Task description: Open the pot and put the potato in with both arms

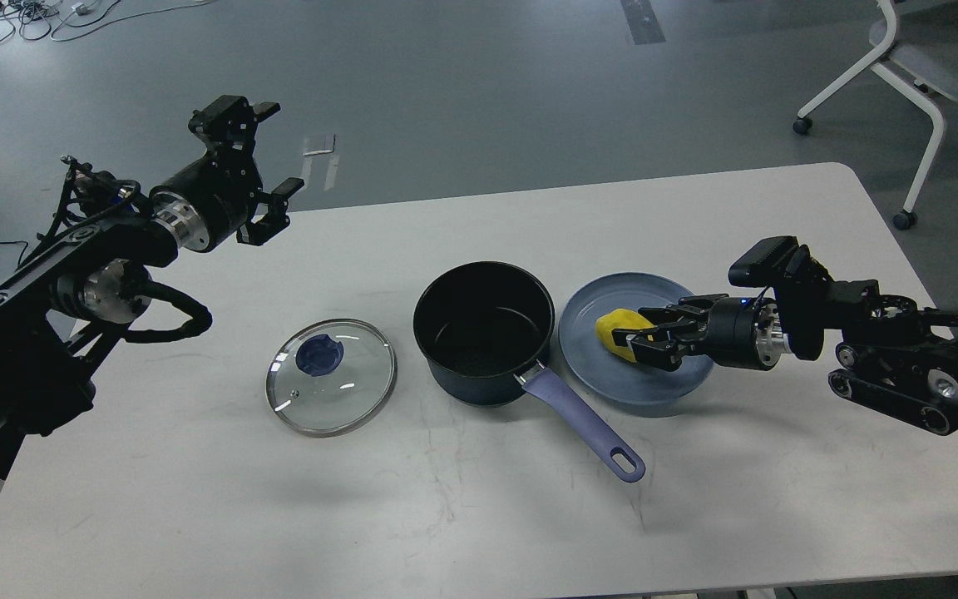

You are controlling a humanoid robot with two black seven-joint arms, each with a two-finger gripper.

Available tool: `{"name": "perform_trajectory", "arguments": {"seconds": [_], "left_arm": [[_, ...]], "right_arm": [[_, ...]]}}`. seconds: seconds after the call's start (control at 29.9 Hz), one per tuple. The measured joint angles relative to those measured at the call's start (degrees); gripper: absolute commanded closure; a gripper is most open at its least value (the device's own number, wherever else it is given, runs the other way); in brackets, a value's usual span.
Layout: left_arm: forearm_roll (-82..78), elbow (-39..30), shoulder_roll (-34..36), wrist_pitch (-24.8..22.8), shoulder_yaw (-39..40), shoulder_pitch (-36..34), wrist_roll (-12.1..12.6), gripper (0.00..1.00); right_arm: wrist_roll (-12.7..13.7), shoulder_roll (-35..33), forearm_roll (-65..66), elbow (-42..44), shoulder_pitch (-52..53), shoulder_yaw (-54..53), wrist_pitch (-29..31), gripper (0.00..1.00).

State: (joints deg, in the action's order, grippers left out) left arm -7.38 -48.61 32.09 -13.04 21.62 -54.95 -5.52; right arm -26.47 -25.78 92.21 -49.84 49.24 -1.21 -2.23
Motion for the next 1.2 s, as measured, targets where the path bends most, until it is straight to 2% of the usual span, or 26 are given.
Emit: {"name": "perform_trajectory", "arguments": {"seconds": [0.27, 0.5, 0.77, 0.84, 0.87, 0.9, 0.97, 1.2], "left_arm": [[-0.2, 0.0, 0.2, 0.0, -0.1, 0.3, 0.0, 0.02], [-0.2, 0.0, 0.0, 0.0, -0.2, 0.3, 0.0, 0.02], [-0.3, 0.0, 0.3, 0.0, -0.2, 0.2, 0.0, 0.02], [-0.3, 0.0, 0.4, 0.0, -0.2, 0.6, 0.0, 0.02], [-0.3, 0.0, 0.4, 0.0, -0.2, 0.7, 0.0, 0.02], [-0.3, 0.0, 0.4, 0.0, -0.2, 0.8, 0.0, 0.02], [-0.2, 0.0, 0.4, 0.0, -0.1, 1.0, 0.0, 0.02], [-0.1, 0.0, 0.4, -0.1, 0.2, 1.2, 0.1, 0.02]], "right_arm": [[-0.3, 0.2, -0.3, 0.2, 3.8, -0.5, -0.5, 0.54], [-0.7, 0.7, -0.7, -2.4, 8.6, -0.7, -5.3, 0.54], [-1.4, 9.9, -0.9, -1.6, 11.1, -0.2, -7.1, 0.52], [-1.5, 12.9, -0.9, -0.2, 11.2, 0.0, -7.0, 0.33], [-1.5, 14.4, -0.9, 0.6, 11.2, 0.0, -7.0, 0.09], [-1.5, 15.4, -0.9, 1.1, 11.0, 0.0, -6.9, 0.04], [-1.3, 17.1, -0.9, 2.0, 10.5, 0.2, -6.9, 0.0], [-0.9, 16.6, -1.1, 2.3, 9.1, 0.8, -6.7, 0.0]]}}
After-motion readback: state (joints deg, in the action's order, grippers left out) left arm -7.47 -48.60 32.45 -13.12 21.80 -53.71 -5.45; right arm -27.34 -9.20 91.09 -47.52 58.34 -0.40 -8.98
